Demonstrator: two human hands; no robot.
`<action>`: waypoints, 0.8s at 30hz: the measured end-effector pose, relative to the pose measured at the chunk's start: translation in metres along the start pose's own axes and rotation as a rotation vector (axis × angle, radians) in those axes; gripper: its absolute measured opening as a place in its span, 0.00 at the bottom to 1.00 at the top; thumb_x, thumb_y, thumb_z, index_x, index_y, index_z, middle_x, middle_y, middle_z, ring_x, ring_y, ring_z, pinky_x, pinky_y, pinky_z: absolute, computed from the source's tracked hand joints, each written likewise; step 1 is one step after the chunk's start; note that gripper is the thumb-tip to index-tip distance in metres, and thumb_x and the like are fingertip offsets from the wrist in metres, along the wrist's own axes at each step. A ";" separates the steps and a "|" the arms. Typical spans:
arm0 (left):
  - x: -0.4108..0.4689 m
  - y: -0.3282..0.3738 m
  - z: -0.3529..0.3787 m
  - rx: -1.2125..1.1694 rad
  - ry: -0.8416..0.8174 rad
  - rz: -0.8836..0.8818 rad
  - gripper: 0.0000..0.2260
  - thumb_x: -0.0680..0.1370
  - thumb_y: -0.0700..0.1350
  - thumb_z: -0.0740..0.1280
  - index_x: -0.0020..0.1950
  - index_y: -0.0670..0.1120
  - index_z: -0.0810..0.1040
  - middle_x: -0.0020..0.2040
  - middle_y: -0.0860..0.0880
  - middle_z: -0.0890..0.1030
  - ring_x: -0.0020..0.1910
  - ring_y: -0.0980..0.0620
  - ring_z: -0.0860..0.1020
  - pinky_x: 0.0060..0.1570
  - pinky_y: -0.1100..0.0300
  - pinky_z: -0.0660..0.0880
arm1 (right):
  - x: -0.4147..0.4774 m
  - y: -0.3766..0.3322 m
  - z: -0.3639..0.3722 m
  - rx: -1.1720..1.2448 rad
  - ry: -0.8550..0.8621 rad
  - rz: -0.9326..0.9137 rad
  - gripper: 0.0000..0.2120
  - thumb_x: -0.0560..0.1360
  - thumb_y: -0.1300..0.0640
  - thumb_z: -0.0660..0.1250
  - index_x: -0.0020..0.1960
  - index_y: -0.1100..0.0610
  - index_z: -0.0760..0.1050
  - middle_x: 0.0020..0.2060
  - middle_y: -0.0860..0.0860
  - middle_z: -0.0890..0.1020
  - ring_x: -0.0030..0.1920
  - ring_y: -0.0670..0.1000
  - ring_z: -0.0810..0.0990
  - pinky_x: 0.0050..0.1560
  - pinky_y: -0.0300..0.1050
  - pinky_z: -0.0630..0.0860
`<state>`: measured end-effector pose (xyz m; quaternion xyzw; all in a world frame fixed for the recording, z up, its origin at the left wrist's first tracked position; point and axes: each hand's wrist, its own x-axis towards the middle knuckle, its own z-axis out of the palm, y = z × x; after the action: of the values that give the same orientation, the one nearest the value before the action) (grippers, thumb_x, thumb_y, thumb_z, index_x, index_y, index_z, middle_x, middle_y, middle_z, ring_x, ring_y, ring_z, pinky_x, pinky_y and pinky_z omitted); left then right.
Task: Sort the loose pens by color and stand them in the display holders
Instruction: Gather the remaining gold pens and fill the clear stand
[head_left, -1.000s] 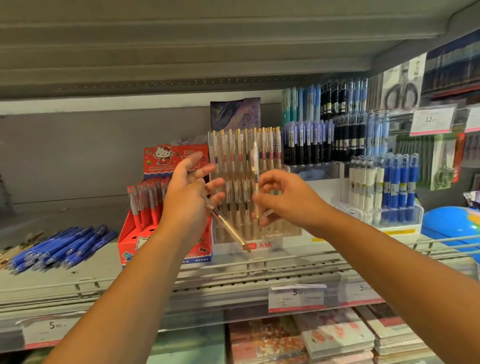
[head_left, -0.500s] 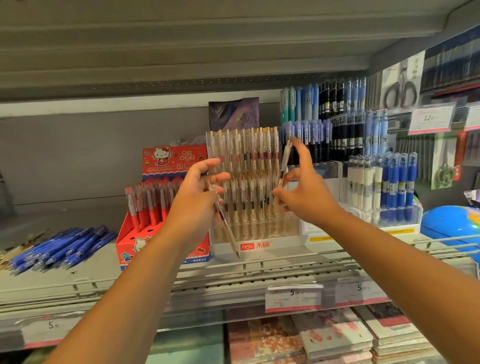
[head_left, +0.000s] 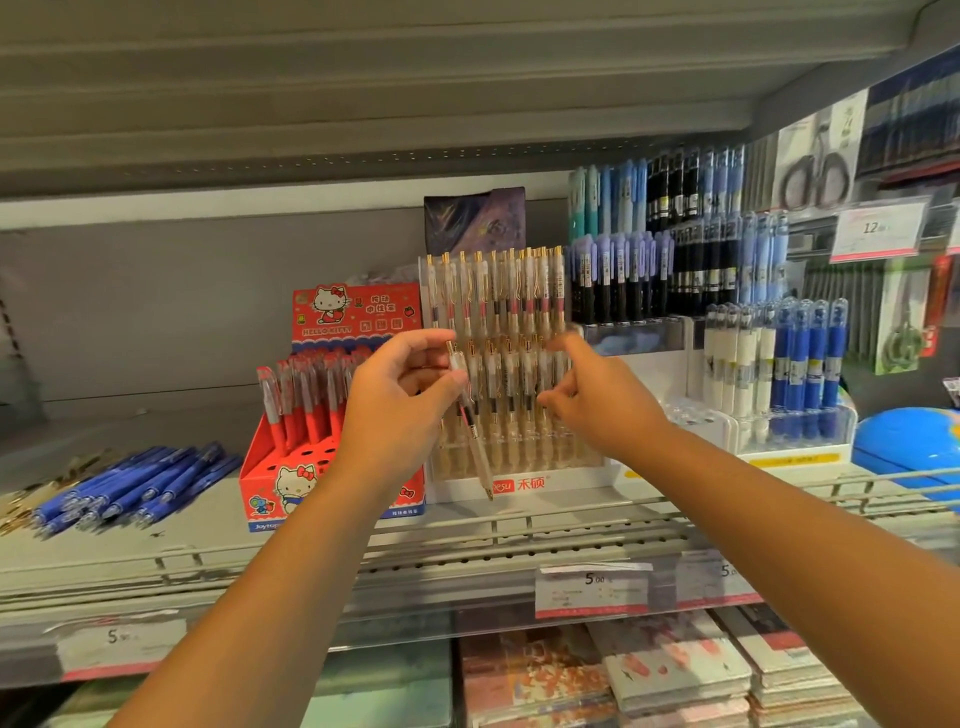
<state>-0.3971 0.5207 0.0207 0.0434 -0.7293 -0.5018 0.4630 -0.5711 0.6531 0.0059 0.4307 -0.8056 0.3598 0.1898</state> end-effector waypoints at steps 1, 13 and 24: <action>-0.001 0.000 0.001 -0.002 0.000 0.007 0.15 0.75 0.35 0.72 0.56 0.53 0.81 0.50 0.46 0.83 0.47 0.52 0.82 0.51 0.59 0.81 | 0.000 0.000 -0.001 -0.026 0.005 -0.006 0.23 0.77 0.55 0.70 0.68 0.52 0.66 0.32 0.49 0.81 0.35 0.49 0.80 0.40 0.54 0.81; 0.000 0.010 0.006 0.040 -0.031 0.091 0.14 0.75 0.37 0.73 0.51 0.57 0.82 0.44 0.53 0.83 0.44 0.56 0.83 0.45 0.63 0.80 | -0.011 -0.010 -0.008 0.161 0.144 0.010 0.22 0.77 0.59 0.66 0.69 0.51 0.65 0.35 0.49 0.80 0.35 0.44 0.79 0.38 0.46 0.78; 0.020 0.034 0.044 0.095 -0.104 0.236 0.11 0.75 0.38 0.73 0.53 0.52 0.81 0.45 0.54 0.82 0.43 0.63 0.80 0.44 0.70 0.77 | -0.031 -0.035 -0.026 0.872 -0.013 -0.099 0.13 0.72 0.67 0.74 0.48 0.55 0.73 0.43 0.55 0.82 0.42 0.58 0.84 0.39 0.48 0.82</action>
<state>-0.4264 0.5567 0.0568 -0.0466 -0.7752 -0.4104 0.4779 -0.5246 0.6765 0.0189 0.5110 -0.5577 0.6541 0.0023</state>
